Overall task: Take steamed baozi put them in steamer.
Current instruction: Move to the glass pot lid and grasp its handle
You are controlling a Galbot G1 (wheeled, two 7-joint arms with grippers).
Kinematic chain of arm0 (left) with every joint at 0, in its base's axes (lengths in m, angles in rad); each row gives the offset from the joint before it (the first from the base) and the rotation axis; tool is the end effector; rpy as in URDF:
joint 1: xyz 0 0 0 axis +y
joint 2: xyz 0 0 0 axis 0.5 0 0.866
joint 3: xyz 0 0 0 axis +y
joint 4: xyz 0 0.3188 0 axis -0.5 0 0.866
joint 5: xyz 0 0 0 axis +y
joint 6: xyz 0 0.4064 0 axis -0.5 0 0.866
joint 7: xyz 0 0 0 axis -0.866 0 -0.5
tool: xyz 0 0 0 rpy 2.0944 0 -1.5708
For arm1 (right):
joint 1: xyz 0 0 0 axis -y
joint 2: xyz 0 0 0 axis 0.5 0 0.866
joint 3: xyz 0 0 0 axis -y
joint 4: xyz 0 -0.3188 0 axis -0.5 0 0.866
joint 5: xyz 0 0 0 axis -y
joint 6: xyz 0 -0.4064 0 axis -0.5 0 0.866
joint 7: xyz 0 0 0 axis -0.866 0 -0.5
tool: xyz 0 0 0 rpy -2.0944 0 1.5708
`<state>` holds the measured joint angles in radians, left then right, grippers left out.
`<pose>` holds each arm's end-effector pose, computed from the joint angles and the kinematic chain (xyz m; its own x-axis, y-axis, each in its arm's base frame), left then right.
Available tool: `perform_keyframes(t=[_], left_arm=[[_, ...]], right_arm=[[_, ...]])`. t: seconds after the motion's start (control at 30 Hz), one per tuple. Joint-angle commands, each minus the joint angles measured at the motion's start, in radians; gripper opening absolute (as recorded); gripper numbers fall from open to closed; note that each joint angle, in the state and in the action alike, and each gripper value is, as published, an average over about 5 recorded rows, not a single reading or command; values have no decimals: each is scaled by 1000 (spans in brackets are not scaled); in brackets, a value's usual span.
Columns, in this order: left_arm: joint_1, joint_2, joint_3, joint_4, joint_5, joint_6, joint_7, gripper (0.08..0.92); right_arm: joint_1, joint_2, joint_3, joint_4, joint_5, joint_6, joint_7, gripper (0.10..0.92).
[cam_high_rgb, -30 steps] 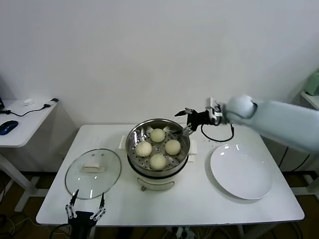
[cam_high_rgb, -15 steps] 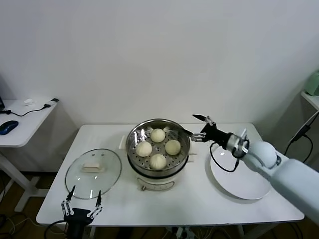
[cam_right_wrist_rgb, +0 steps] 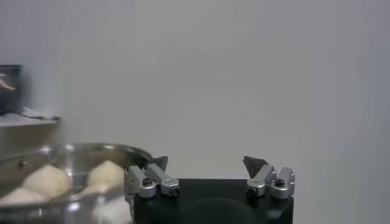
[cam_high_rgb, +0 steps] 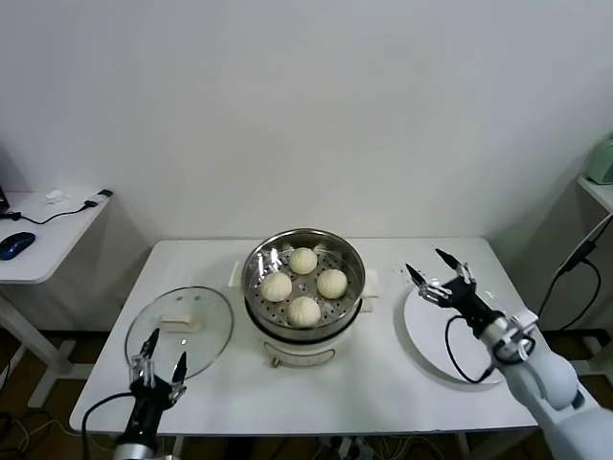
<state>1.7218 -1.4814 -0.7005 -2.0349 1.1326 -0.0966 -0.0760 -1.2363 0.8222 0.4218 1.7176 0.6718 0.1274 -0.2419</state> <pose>0.1978 0.0759 -0.3255 -0.9946 -0.0448 0.0933 0.0778 0.2700 0.9597 0.3519 -0.1466 -0.2891 -0.9115 -0.4102 0.0290 -0.4110 0.9110 -0.0333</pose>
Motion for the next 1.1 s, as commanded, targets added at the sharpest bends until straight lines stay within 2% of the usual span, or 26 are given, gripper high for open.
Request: perform_keyframes(t=[0.03,0.2,0.5,0.83,1.1], left_arm=[[-260,48,-4,320,537,21,-103,823],[-353,84,-7,455,527,17,-100,823],[-477,113,5,607,488,21,-114,823],[-558,119,4,706,487,20,-132,823],[-595,123,30,721,438,31,-133,823]], right_arm=[[-222,138,212,2,-85,7,7,823],[-214,157,204,-18,-111,3,7,823],[-160,175,182,-70,-137,2,12,823],[-141,179,177,-86,-147,3,18,823],[-154,186,193,-94,-162,12,14,823]])
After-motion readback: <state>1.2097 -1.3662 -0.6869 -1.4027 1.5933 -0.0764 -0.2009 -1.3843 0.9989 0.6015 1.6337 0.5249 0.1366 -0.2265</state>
